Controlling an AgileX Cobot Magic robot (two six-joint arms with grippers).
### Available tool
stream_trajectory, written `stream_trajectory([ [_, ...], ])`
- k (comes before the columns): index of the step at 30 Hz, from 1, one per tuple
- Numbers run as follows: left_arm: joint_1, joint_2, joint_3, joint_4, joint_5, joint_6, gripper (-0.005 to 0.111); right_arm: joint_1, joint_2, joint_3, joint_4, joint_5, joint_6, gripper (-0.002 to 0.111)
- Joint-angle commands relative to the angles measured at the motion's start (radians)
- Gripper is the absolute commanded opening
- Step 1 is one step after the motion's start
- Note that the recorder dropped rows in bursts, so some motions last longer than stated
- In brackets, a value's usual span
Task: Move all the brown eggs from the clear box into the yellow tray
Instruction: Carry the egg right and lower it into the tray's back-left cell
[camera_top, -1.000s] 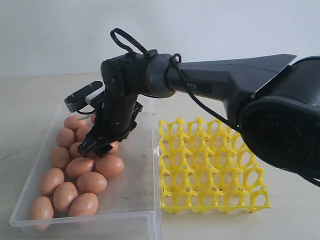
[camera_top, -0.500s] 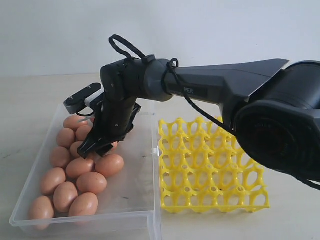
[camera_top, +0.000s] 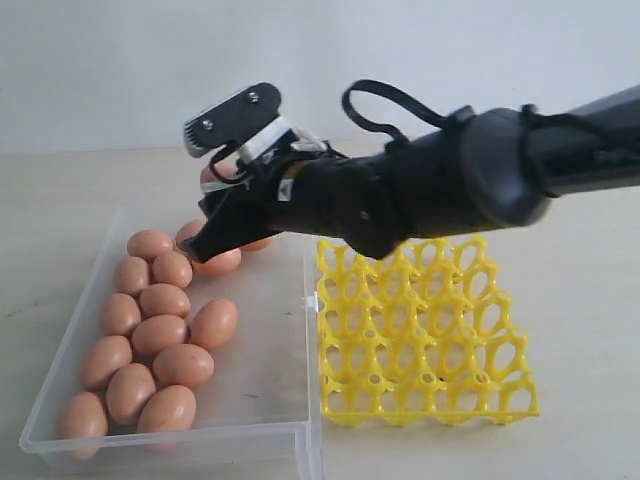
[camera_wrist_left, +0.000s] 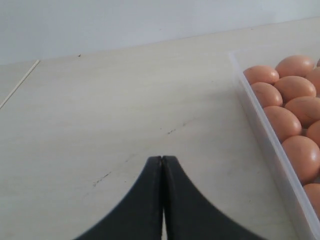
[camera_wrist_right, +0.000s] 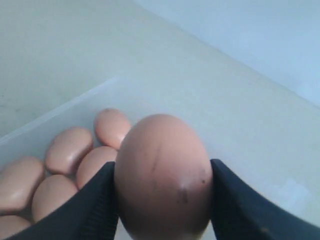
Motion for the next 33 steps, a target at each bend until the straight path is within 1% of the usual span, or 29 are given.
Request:
stream_trajectory([
  [1, -0.008, -0.006, -0.004, -0.002, -0.009, -0.004, 0.0, -0.03, -0.115, 0.204, 0.096, -0.253, -0.07, 0.0],
  [5, -0.008, -0.006, -0.004, -0.002, -0.009, -0.004, 0.0, -0.051, -0.155, 0.319, 0.204, -0.302, -0.108, 0.0],
  [12, -0.008, -0.006, -0.004, -0.002, -0.009, -0.004, 0.0, -0.112, -0.144, 0.398, 0.199, -0.342, 0.003, 0.0],
  [15, -0.008, -0.006, -0.004, -0.002, -0.009, -0.004, 0.0, -0.135, -0.129, 0.401, 0.194, -0.342, 0.047, 0.0],
  [18, -0.008, -0.006, -0.004, -0.002, -0.009, -0.004, 0.0, -0.15, -0.106, 0.401, 0.149, -0.356, 0.094, 0.0],
  [24, -0.008, -0.006, -0.004, -0.002, -0.009, -0.004, 0.0, -0.15, -0.035, 0.382, 0.073, -0.408, 0.091, 0.0],
  [33, -0.008, -0.006, -0.004, -0.002, -0.009, -0.004, 0.0, -0.15, 0.054, 0.372, 0.071, -0.474, 0.091, 0.0],
])
